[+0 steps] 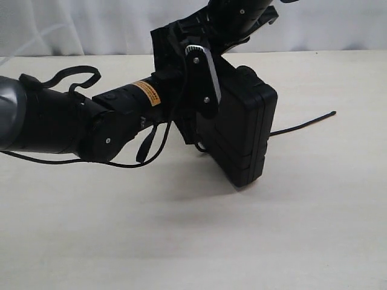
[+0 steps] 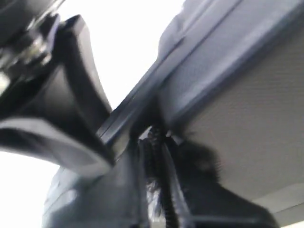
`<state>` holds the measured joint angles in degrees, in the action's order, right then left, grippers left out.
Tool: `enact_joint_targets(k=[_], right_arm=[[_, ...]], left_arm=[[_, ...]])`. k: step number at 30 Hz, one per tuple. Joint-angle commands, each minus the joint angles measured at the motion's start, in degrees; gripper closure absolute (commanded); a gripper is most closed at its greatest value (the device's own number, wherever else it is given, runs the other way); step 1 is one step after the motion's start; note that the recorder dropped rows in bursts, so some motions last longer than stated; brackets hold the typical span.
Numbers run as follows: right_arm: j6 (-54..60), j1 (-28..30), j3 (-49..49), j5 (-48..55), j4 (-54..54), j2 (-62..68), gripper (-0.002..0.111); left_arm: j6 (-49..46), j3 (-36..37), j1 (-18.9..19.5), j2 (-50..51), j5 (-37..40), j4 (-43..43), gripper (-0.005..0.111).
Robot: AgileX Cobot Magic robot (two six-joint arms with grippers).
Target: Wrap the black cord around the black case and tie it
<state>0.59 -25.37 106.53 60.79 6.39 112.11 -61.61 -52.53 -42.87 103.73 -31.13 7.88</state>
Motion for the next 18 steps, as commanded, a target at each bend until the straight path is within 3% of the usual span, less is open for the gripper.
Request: enact_joint_targets(k=[1,4,7,12,15,18], right_arm=[[0.31,-0.06,-0.32,0.02,0.36,0.49,0.104],[0.31,-0.06,-0.32,0.02,0.22,0.49,0.104],[0.31,-0.06,-0.32,0.02,0.22,0.49,0.104],[0.31,-0.06,-0.32,-0.19,0.00,0.49,0.104],[0.31,-0.06,-0.32,-0.23,-0.45,0.49,0.104],[0.31,-0.06,-0.32,-0.23,-0.80,0.49,0.104]], left_arm=[[1.52,-0.31,-1.14,0.08,-0.94,-2.96,0.093],[1.52,-0.31,-1.14,0.08,-0.43,-1.11,0.058],[-1.25,-0.21,-1.14,-1.36,2.30,7.46,0.039],[-15.46,-0.21,-1.14,-8.61,18.18,27.10,0.038],[-17.19,-0.21,-0.31,-13.39,29.94,29.04,0.038],[-10.94,-0.10,4.44,-18.81,35.59,29.04,0.043]])
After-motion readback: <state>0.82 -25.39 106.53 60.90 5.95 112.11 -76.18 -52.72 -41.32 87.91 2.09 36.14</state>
